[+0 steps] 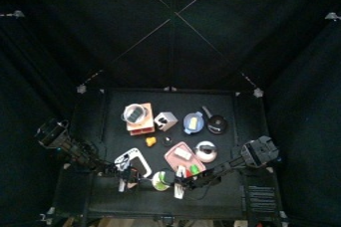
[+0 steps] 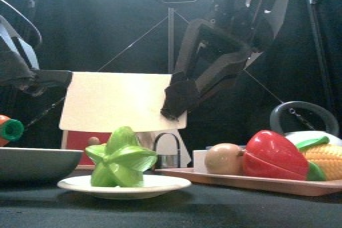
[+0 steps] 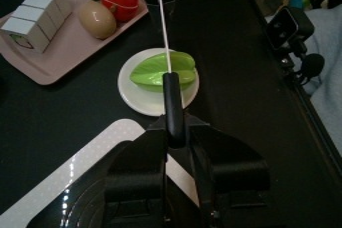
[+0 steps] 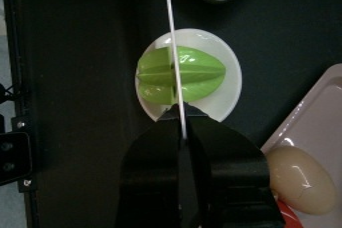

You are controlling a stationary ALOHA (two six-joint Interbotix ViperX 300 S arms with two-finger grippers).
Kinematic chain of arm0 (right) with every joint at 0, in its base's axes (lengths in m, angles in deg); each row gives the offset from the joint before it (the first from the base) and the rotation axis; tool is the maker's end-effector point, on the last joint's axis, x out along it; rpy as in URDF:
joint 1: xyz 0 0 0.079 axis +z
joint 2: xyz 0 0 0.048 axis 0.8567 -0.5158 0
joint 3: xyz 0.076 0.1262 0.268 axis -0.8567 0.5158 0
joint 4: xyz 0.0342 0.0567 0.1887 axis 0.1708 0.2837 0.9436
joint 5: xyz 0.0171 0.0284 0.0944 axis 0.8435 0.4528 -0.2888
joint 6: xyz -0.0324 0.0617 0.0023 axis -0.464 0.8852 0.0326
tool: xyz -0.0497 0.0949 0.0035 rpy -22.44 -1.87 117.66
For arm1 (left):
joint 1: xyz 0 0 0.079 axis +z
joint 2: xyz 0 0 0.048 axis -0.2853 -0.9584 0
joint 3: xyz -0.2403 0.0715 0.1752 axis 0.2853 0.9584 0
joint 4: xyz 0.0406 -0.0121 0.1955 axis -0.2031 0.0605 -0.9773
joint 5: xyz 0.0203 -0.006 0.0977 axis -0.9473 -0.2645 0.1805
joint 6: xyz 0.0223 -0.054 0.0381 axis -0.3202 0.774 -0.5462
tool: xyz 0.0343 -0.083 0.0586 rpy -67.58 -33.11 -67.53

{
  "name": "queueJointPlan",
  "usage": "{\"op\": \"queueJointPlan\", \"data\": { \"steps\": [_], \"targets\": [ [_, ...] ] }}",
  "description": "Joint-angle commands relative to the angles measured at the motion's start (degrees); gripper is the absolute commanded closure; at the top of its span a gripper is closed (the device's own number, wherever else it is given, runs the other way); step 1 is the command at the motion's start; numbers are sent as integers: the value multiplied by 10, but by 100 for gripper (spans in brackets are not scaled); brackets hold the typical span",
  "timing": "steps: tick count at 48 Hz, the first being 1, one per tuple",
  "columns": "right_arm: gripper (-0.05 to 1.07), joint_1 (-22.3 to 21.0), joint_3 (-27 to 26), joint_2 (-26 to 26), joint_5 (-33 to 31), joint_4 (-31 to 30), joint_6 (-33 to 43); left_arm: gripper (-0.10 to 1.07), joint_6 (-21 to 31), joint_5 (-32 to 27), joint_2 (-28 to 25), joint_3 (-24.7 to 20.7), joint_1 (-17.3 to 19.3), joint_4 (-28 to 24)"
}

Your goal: Cut starfruit

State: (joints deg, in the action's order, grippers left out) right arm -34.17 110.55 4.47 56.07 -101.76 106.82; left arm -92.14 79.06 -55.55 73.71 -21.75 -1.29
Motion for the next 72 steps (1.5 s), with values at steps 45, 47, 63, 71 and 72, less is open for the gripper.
{"op": "queueJointPlan", "data": {
  "steps": [45, 47, 63, 71, 72],
  "targets": [
    [73, 8, 2, -20, -2, 22, 0, 60, 0, -4, -48, -9, -4, 0],
    [73, 8, 3, -21, -2, 23, 0, 60, 0, -4, -50, -9, -4, 0],
    [73, 6, 2, -32, -2, 31, 0, 60, 1, -4, -58, -11, -4, 0],
    [73, 6, 2, -35, 0, 31, 0, 60, 1, -3, -62, -11, -4, 0],
    [73, 7, 2, -36, 1, 31, 0, 60, 1, -4, -62, -11, -4, 0]
  ]
}}
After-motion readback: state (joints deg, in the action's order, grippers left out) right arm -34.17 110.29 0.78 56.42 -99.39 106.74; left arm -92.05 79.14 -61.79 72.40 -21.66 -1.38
